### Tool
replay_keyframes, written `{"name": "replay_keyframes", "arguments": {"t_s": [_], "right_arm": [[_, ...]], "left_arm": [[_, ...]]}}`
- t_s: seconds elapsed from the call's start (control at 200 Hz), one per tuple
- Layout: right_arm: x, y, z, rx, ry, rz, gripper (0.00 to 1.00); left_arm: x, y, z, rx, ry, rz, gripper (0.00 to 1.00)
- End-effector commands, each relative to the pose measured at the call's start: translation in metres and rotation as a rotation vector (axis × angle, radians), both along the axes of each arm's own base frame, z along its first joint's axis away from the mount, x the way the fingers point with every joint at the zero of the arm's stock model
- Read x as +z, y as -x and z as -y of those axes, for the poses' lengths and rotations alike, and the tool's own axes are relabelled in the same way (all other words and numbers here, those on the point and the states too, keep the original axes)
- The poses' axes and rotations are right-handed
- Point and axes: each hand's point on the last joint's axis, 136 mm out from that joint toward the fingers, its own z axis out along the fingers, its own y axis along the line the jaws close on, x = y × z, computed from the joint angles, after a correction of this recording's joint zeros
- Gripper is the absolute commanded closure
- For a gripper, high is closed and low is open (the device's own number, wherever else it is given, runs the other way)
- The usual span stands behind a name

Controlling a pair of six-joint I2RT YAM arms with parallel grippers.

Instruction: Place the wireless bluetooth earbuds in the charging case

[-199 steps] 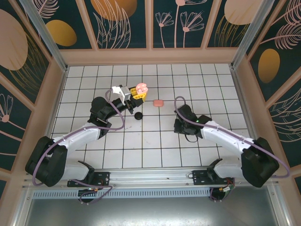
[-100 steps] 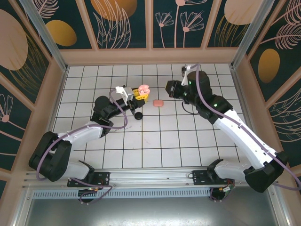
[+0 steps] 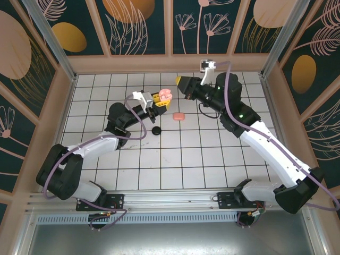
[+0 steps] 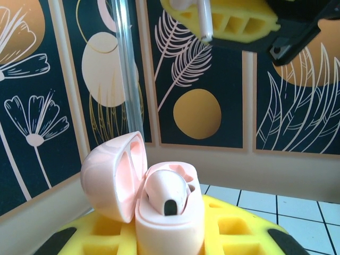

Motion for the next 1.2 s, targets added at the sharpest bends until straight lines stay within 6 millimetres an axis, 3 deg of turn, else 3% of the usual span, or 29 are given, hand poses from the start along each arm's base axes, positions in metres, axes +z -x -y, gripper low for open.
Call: {"name": "replay_keyframes", "arguments": {"t_s": [0.0, 0.51, 1.196], "right_arm": [[0.011, 0.005, -0.009, 0.029, -0.041, 0.071, 0.85], [-0.019, 0.007, -0.023, 0.005, 0.0, 0.076, 0.85], [-0.05, -0.007, -0.034, -0.004, 0.056, 0.03, 0.86]], "left_arm": [[0.019, 0.002, 0.005, -0.024, 0.033, 0.056, 1.0], [0.02, 0.003, 0.008, -0.031, 0.028, 0.052, 1.0], [0.022, 0.005, 0.009, -0.046, 0.028, 0.057, 1.0]]}}
